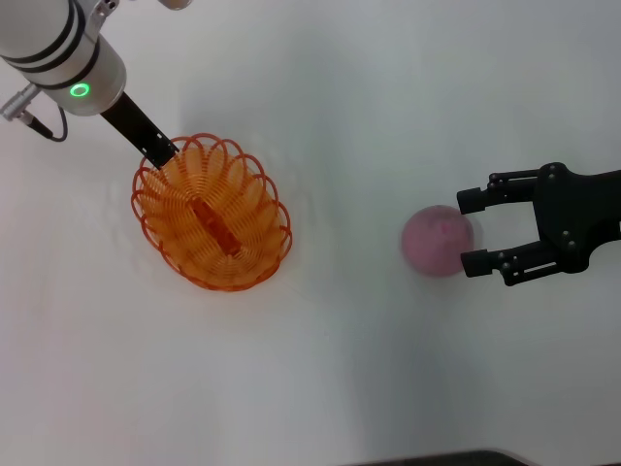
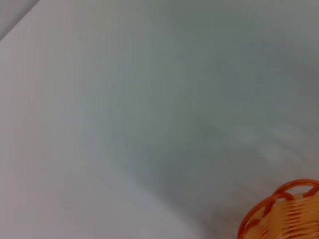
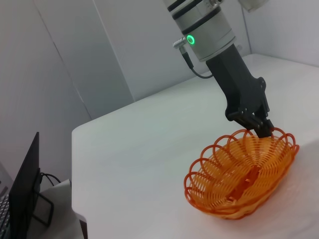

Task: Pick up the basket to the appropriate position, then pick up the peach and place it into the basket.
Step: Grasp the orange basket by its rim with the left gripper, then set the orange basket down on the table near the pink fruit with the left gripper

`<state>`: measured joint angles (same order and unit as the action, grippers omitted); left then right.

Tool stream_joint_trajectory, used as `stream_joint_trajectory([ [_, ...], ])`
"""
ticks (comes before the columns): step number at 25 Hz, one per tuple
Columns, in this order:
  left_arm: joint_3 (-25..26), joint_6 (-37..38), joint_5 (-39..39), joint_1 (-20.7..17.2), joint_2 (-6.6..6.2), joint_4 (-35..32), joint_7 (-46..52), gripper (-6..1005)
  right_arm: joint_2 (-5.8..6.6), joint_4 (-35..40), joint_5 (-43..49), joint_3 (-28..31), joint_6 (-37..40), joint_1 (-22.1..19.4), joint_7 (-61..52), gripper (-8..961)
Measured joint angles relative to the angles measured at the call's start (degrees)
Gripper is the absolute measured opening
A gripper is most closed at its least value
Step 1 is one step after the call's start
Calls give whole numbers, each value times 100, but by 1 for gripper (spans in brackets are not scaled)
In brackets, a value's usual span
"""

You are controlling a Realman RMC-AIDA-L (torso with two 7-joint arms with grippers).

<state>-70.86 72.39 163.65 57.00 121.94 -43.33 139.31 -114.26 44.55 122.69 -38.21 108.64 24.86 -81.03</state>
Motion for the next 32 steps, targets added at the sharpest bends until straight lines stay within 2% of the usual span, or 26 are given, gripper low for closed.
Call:
stream_joint_trajectory([
  [6, 32, 363, 1, -21, -5, -270, 0, 65, 0, 0, 0, 3, 18, 1, 0, 871],
  [12, 73, 1129, -1, -169, 37, -1271, 50, 56, 0, 0, -18, 16, 34, 1, 0, 871],
  [21, 387, 2126, 1, -132, -7, -2339, 134, 45, 0, 0, -36, 24, 43, 1, 1, 871],
  [25, 551, 2473, 1, -12, -81, -2524, 158, 42, 6, 0, -43, 26, 49, 24, -16, 871],
  [32, 739, 2728, 1, 45, -92, -2783, 160, 42, 11, 0, -44, 29, 52, 60, -24, 870],
])
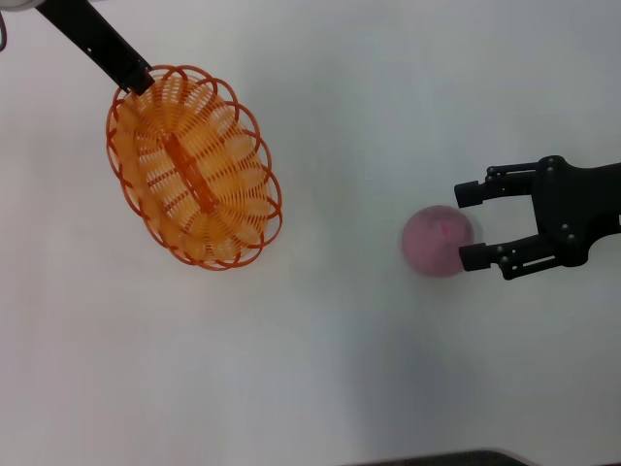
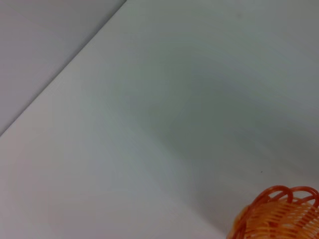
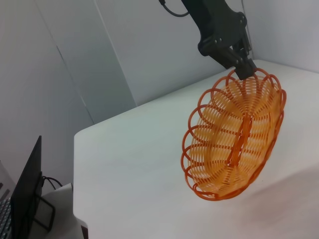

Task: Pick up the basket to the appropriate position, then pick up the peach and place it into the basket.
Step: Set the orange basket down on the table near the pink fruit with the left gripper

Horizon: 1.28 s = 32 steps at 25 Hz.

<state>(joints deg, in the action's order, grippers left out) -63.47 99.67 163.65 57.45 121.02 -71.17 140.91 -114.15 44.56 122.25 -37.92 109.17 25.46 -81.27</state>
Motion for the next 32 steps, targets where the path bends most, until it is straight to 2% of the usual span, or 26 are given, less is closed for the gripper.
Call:
stream_joint_trajectory([
  [11, 72, 33, 0, 25, 36, 33, 617, 44, 52, 10, 0, 31, 122, 61, -13, 870],
  [23, 376, -309, 0, -409, 161, 125, 1747, 46, 85, 248, 19, 154, 35, 74, 27, 870],
  [32, 1004, -702, -196, -557, 318, 374, 2621, 47, 122, 313, 42, 131, -199, 19, 98, 869],
])
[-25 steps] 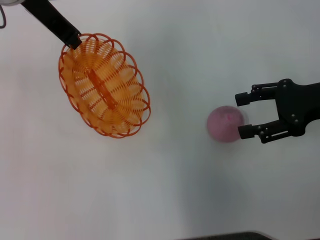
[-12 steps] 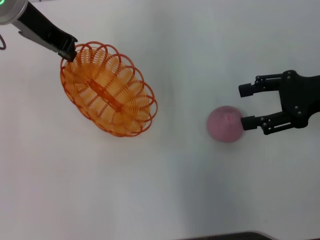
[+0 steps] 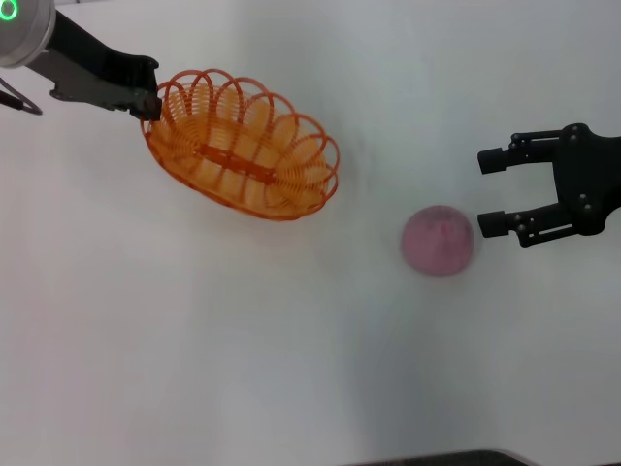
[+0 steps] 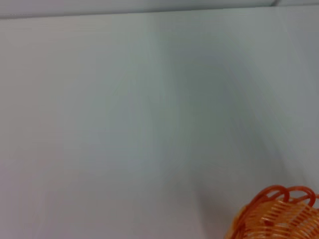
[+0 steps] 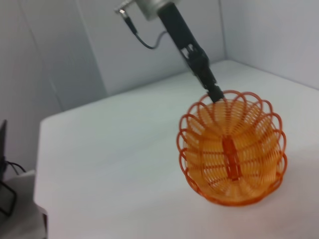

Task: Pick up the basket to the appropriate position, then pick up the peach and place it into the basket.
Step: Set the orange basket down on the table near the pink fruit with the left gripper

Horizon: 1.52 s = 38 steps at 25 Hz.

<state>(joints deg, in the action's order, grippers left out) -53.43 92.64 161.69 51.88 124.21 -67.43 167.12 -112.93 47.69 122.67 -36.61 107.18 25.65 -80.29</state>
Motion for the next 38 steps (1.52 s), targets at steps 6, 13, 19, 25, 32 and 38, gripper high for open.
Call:
stream_joint_trajectory([
  [6, 303, -316, -460, -265, 37, 93, 337, 48, -1, 3, 218, -7, -197, -1, 254, 869],
  [13, 921, -756, -1156, -825, 27, 412, 347, 49, 1, 30, 232, 17, -332, -59, 604, 869],
  [19, 954, -1082, -1639, -1349, 49, 497, 349, 52, 18, 147, 238, -6, -381, -76, 627, 869],
  [25, 921, -1214, -1809, -1570, 48, 635, 351, 56, 14, 203, 274, -4, -383, -78, 674, 870],
  [32, 896, -1378, -1813, -1647, 45, 791, 354, 62, 8, 205, 293, 12, -382, -78, 674, 870],
  [38, 698, -1431, -1816, -1655, 15, 893, 351, 66, 8, 211, 297, -10, -382, -94, 671, 871],
])
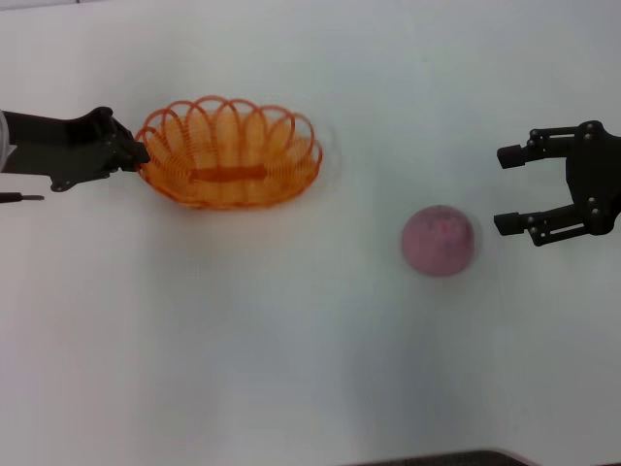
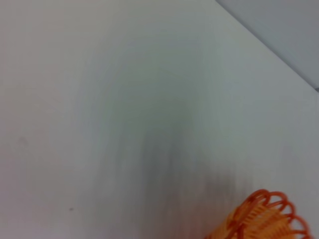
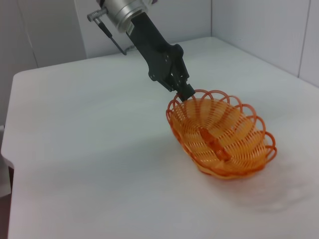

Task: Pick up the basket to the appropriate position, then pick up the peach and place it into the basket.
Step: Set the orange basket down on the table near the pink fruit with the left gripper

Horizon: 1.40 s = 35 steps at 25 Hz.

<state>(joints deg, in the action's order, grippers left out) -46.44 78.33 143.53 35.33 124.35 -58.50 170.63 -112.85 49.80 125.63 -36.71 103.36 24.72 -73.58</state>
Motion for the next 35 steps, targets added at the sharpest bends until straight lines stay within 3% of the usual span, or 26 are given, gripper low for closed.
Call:
stream_joint_trajectory([
  [15, 228, 349, -47, -122, -173, -112, -172, 396, -49, 35, 94, -1, -6, 3, -14, 870],
  [20, 438, 458, -395, -269, -221, -272, -518, 586, -148, 211, 95, 6, 0, -20, -133, 870],
  [22, 540, 509, -656, -338, -226, -336, -839, 616, -198, 286, 94, 21, -2, -26, -243, 870],
  [28, 739, 983, -1761, -577, -246, -391, -3175, 663, -352, 456, 54, 35, 19, 65, -829, 870],
  [35, 545, 1987, -1737, -761, -183, -511, -5832, 669, -396, 401, 42, 78, -20, 401, -1700, 871],
])
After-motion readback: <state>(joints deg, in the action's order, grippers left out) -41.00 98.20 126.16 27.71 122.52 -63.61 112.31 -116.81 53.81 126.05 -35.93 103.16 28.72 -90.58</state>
